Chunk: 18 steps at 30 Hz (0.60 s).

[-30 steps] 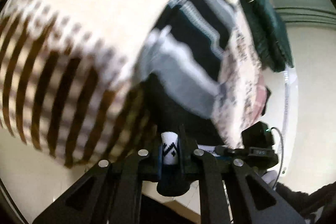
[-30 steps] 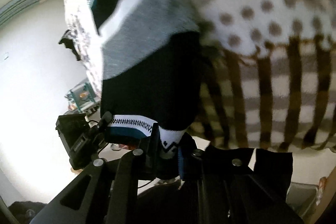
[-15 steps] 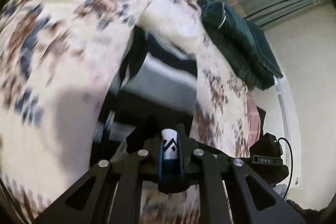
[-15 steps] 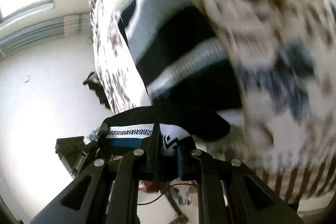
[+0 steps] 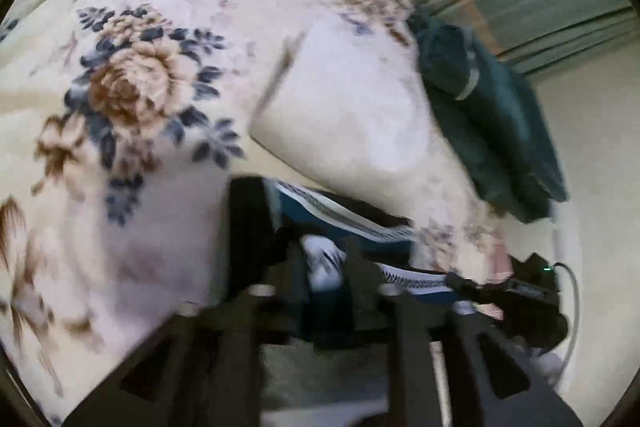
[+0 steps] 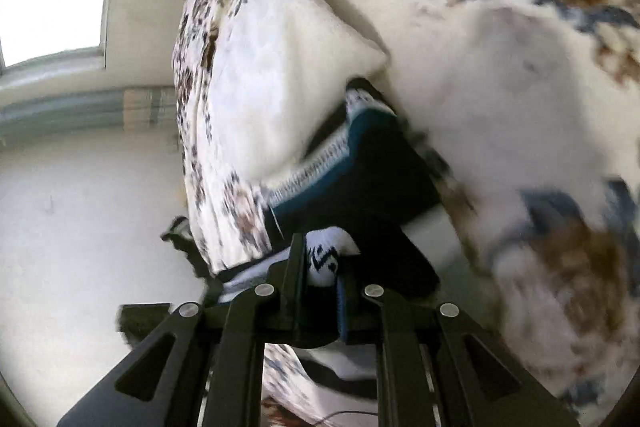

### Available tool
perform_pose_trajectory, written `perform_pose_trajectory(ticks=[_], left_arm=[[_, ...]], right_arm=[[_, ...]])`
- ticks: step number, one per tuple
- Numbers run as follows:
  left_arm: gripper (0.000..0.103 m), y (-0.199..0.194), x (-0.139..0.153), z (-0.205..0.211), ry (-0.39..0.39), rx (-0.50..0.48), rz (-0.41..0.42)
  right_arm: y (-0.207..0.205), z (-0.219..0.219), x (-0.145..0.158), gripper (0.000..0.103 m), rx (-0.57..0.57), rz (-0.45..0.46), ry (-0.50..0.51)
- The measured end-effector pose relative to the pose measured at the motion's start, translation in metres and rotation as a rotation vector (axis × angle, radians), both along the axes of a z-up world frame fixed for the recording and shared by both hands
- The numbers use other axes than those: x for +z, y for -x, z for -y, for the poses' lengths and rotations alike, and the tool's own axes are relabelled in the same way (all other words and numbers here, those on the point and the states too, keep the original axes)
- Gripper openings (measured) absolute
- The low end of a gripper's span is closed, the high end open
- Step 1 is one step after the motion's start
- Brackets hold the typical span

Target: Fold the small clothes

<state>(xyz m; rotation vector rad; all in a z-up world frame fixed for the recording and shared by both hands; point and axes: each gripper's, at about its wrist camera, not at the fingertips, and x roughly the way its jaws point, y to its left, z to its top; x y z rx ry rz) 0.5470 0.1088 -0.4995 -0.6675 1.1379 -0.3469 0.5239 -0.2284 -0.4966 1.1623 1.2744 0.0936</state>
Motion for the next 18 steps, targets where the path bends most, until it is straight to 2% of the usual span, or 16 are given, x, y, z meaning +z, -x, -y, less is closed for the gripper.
perform_pose_trajectory(ticks=[1, 2, 3, 5, 7, 9, 12, 15, 18], left_arm=[[0.057, -0.002, -0.002, -0.002, 0.01, 0.005, 0.004], [0.071, -0.004, -0.004, -0.006, 0.03, 0.013, 0.008], [0.072, -0.002, -0.004, -0.011, 0.053, 0.022, 0.015], [0.072, 0.003, -0.005, -0.02, 0.082, 0.043, 0.005], [0.072, 0.018, -0.005, -0.03, 0.103, 0.056, 0.006], [0.072, 0.037, -0.004, -0.036, 0.091, 0.058, 0.004], [0.072, 0.086, -0.007, -0.043, 0.068, 0.067, -0.017], [0.072, 0.141, -0.019, -0.046, 0.057, 0.085, -0.077], [0.072, 0.188, -0.04, -0.04, 0.133, 0.115, -0.144]], right_arm=[[-0.004, 0.002, -0.005, 0.019, -0.016, -0.015, -0.003], [-0.01, 0.002, -0.008, 0.027, -0.019, -0.023, -0.006], [-0.014, 0.002, -0.008, 0.033, -0.015, -0.015, -0.006], [-0.018, 0.006, -0.002, 0.059, -0.015, 0.04, 0.002], [-0.013, 0.014, 0.005, 0.062, -0.007, 0.057, 0.037], [-0.004, 0.021, 0.01, 0.062, 0.023, 0.056, 0.09], [0.018, 0.033, 0.01, 0.069, 0.107, 0.018, 0.181], [0.036, 0.045, -0.003, 0.071, 0.188, -0.044, 0.238], [0.039, 0.053, -0.022, 0.079, 0.243, -0.07, 0.224]])
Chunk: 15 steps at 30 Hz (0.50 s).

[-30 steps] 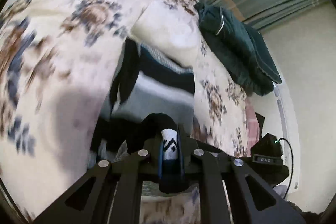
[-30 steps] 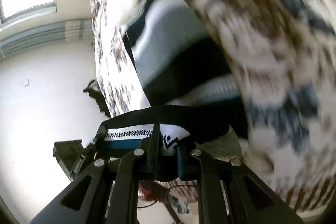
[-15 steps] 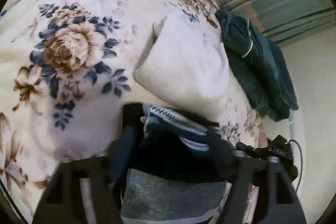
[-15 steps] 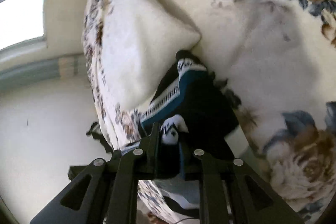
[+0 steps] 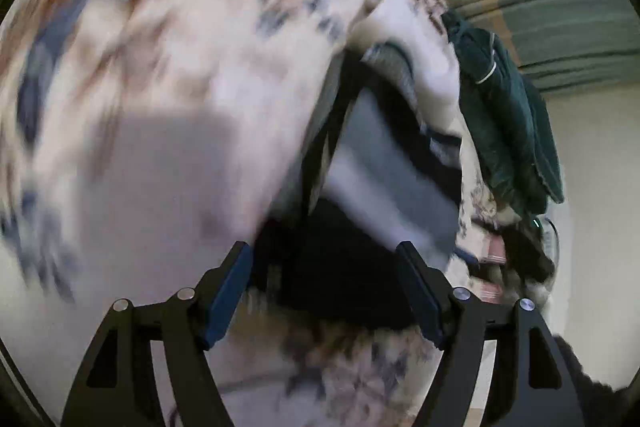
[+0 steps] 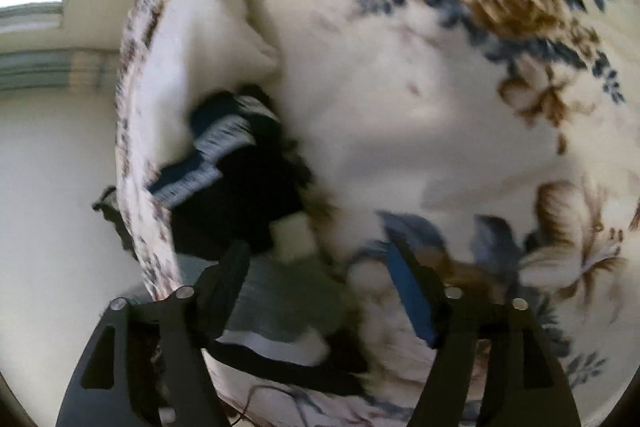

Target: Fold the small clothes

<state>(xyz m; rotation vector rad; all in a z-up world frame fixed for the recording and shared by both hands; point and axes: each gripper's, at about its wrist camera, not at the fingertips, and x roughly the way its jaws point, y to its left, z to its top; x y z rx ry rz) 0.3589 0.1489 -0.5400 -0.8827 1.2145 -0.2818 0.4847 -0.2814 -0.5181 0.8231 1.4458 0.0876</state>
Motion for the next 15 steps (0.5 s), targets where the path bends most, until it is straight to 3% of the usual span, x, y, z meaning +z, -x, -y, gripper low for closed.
perform_pose_trajectory(ticks=[2, 5, 9, 13, 15], left_arm=[[0.072, 0.019, -0.017, 0.01, 0.066, 0.024, -0.034], [0.072, 0.027, -0.036, 0.033, 0.145, 0.061, -0.033], [0.072, 0.009, -0.065, 0.061, 0.216, 0.112, -0.014], [0.07, -0.014, -0.078, 0.061, 0.261, 0.266, 0.016], [0.027, -0.022, -0.068, 0.058, 0.249, 0.283, 0.036]], right_arm=[[-0.007, 0.0, -0.014, 0.088, 0.039, 0.003, -0.064], [-0.04, -0.015, -0.042, 0.09, 0.093, 0.022, -0.199], [-0.084, -0.042, -0.078, 0.092, 0.198, -0.006, -0.288], [-0.114, -0.075, -0.1, 0.092, 0.302, -0.024, -0.318], [-0.117, -0.085, -0.1, 0.082, 0.315, -0.001, -0.312]])
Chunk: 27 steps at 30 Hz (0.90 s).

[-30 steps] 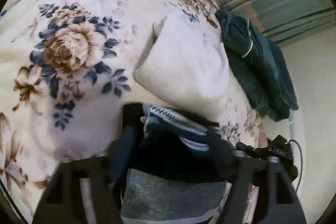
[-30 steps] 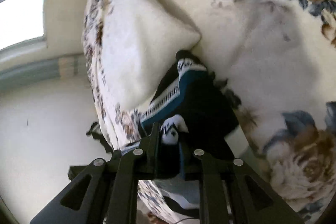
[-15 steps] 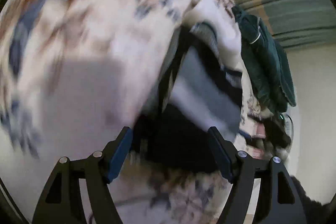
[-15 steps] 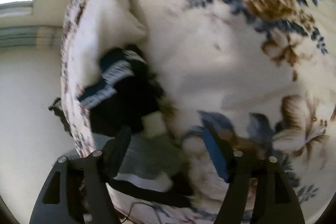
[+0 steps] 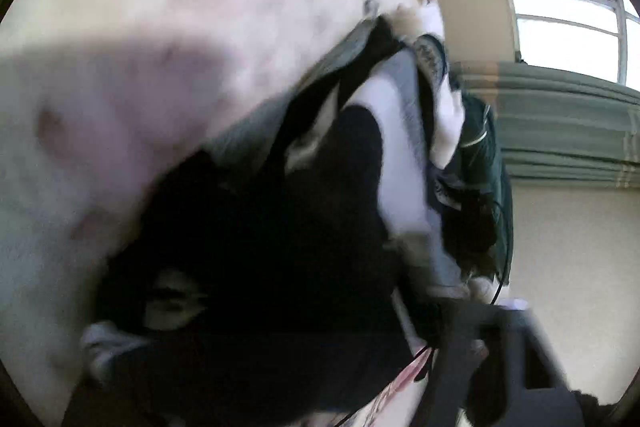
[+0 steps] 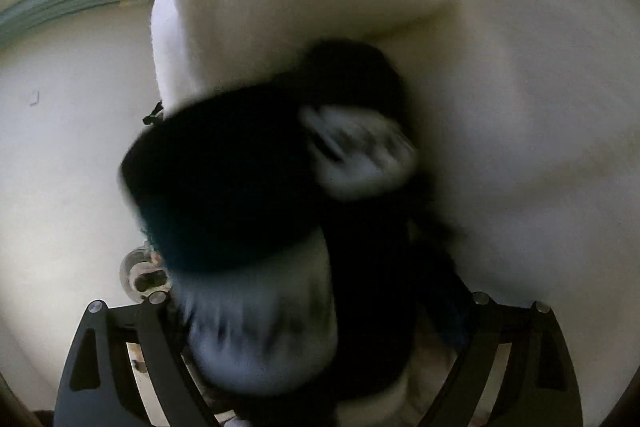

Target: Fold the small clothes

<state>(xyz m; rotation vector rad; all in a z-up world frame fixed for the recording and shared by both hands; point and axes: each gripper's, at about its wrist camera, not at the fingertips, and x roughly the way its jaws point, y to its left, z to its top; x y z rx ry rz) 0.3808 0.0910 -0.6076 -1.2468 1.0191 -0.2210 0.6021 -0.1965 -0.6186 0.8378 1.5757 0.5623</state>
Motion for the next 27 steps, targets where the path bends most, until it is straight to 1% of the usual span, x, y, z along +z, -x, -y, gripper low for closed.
perform_pose_trajectory(ticks=[1, 2, 4, 6, 7, 9, 10, 11, 13, 14, 15, 16, 18, 19, 21, 22, 24, 26, 27], left_arm=[[0.027, -0.004, 0.007, -0.002, -0.017, -0.014, 0.007], [0.025, -0.007, 0.016, -0.006, -0.027, -0.029, 0.023], [0.024, -0.015, 0.036, -0.016, -0.055, -0.076, 0.037], [0.024, -0.023, 0.053, -0.027, -0.09, -0.117, 0.045], [0.024, -0.028, 0.061, -0.033, -0.1, -0.146, 0.051], [0.024, -0.04, 0.075, -0.05, -0.112, -0.19, 0.043], [0.024, -0.048, 0.082, -0.059, -0.111, -0.221, 0.042], [0.025, -0.052, 0.084, -0.064, -0.129, -0.255, 0.033], [0.039, -0.06, 0.076, -0.062, -0.174, -0.34, -0.008], [0.062, -0.059, 0.07, -0.06, -0.18, -0.357, -0.03], [0.074, -0.056, 0.061, -0.06, -0.176, -0.37, -0.062], [0.074, -0.054, 0.054, -0.059, -0.167, -0.371, -0.087], [0.074, -0.038, 0.055, -0.06, -0.176, -0.352, -0.081], [0.074, -0.034, 0.059, -0.062, -0.177, -0.338, -0.07], [0.074, -0.018, 0.076, -0.07, -0.206, -0.288, -0.05], [0.074, -0.007, 0.084, -0.073, -0.226, -0.271, -0.044], [0.074, 0.016, 0.107, -0.081, -0.316, -0.217, -0.038], [0.074, 0.051, 0.125, -0.091, -0.39, -0.189, -0.047], [0.074, 0.069, 0.127, -0.097, -0.415, -0.184, -0.058]], right_arm=[[0.001, -0.004, 0.001, 0.049, 0.0, 0.009, 0.003], [0.004, -0.005, 0.002, 0.041, -0.025, 0.007, -0.002], [0.021, 0.0, 0.012, 0.035, -0.1, 0.042, 0.005], [0.043, 0.008, 0.021, 0.032, -0.189, 0.044, -0.018], [0.066, 0.015, 0.027, 0.03, -0.263, 0.027, -0.03], [0.107, 0.021, 0.035, 0.03, -0.357, -0.016, -0.016], [0.138, 0.024, 0.04, 0.03, -0.424, -0.052, -0.027], [0.17, 0.023, 0.045, 0.029, -0.48, -0.083, -0.03], [0.236, 0.012, 0.053, 0.029, -0.56, -0.142, -0.017], [0.26, 0.006, 0.05, 0.03, -0.586, -0.178, -0.013], [0.279, 0.001, 0.044, 0.031, -0.604, -0.216, -0.009], [0.294, -0.003, 0.035, 0.039, -0.607, -0.253, 0.004], [0.31, -0.003, 0.02, 0.05, -0.596, -0.309, 0.024], [0.316, -0.001, 0.014, 0.059, -0.596, -0.325, 0.024], [0.321, 0.008, 0.018, 0.06, -0.567, -0.326, 0.027], [0.325, 0.015, 0.024, 0.062, -0.542, -0.326, 0.045], [0.338, 0.029, 0.042, 0.063, -0.509, -0.323, 0.072], [0.347, 0.04, 0.057, 0.065, -0.483, -0.347, 0.101], [0.358, 0.047, 0.064, 0.065, -0.469, -0.368, 0.122]])
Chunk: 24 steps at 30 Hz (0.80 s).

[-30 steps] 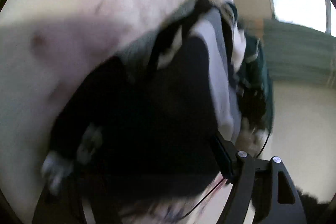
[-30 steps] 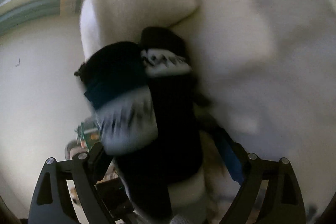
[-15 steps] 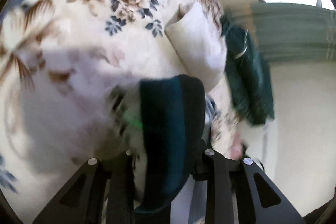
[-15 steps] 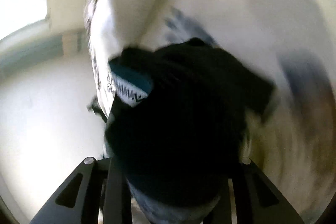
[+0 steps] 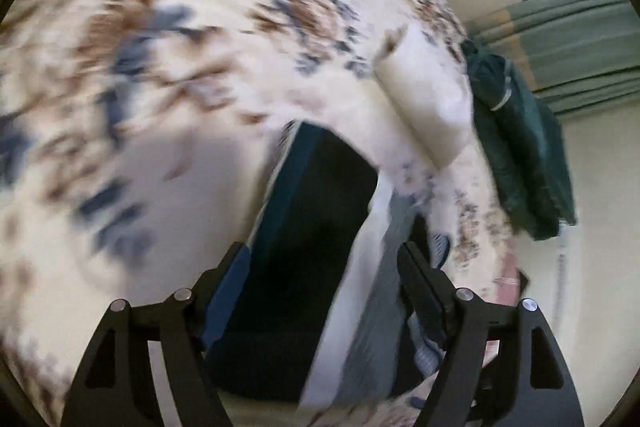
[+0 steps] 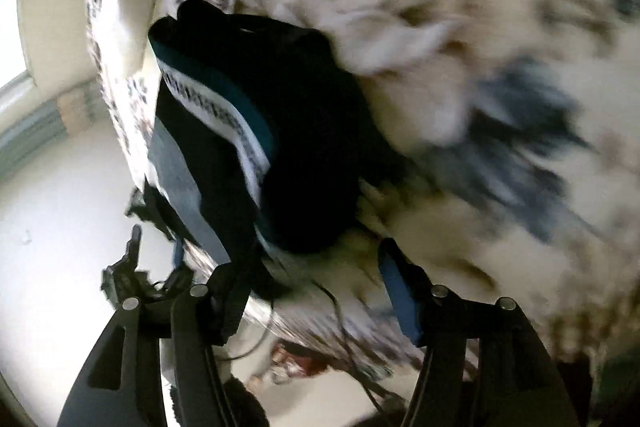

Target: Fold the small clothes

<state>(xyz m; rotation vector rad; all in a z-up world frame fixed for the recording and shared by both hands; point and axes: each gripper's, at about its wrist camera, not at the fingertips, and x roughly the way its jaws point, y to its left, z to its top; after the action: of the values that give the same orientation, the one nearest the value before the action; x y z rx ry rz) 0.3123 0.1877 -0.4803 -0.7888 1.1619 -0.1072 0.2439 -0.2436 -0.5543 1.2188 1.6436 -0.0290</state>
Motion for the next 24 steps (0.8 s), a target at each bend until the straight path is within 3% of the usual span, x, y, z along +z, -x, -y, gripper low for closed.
perform_pose_trajectory(ticks=[3, 5, 8, 11, 13, 14, 16, 18, 19, 20, 24], left_arm=[[0.074, 0.049, -0.003, -0.012, -0.057, 0.003, -0.068], [0.074, 0.074, -0.02, -0.018, -0.082, -0.003, -0.127], [0.074, 0.092, -0.062, -0.005, -0.188, -0.044, -0.222], [0.074, 0.103, -0.108, 0.001, -0.266, -0.047, -0.33], [0.087, 0.104, -0.116, 0.006, -0.313, -0.033, -0.283], [0.101, 0.103, -0.118, 0.01, -0.312, -0.027, -0.258], [0.103, 0.1, -0.122, 0.02, -0.359, -0.023, -0.26], [0.103, 0.096, -0.125, 0.033, -0.457, -0.021, -0.275], [0.103, 0.096, -0.125, 0.038, -0.497, -0.011, -0.273], [0.103, 0.098, -0.125, 0.042, -0.53, 0.007, -0.257], [0.103, 0.094, -0.126, 0.043, -0.548, 0.027, -0.283]], right_arm=[[0.016, 0.016, 0.014, 0.066, 0.04, -0.049, 0.01], [0.02, 0.017, 0.027, 0.066, 0.079, -0.039, 0.045], [-0.017, 0.023, 0.041, 0.066, 0.153, 0.063, 0.115], [-0.081, 0.019, 0.047, 0.066, 0.22, 0.212, 0.208], [-0.129, 0.008, 0.041, 0.066, 0.287, 0.279, 0.26], [-0.149, 0.0, 0.032, 0.066, 0.327, 0.288, 0.269], [-0.176, -0.011, 0.018, 0.066, 0.374, 0.282, 0.281], [-0.196, -0.022, 0.008, 0.066, 0.382, 0.28, 0.258], [-0.201, -0.022, 0.007, 0.053, 0.373, 0.308, 0.243], [-0.207, -0.026, 0.008, 0.008, 0.365, 0.331, 0.258], [-0.217, -0.03, 0.044, 0.008, 0.314, 0.409, 0.348]])
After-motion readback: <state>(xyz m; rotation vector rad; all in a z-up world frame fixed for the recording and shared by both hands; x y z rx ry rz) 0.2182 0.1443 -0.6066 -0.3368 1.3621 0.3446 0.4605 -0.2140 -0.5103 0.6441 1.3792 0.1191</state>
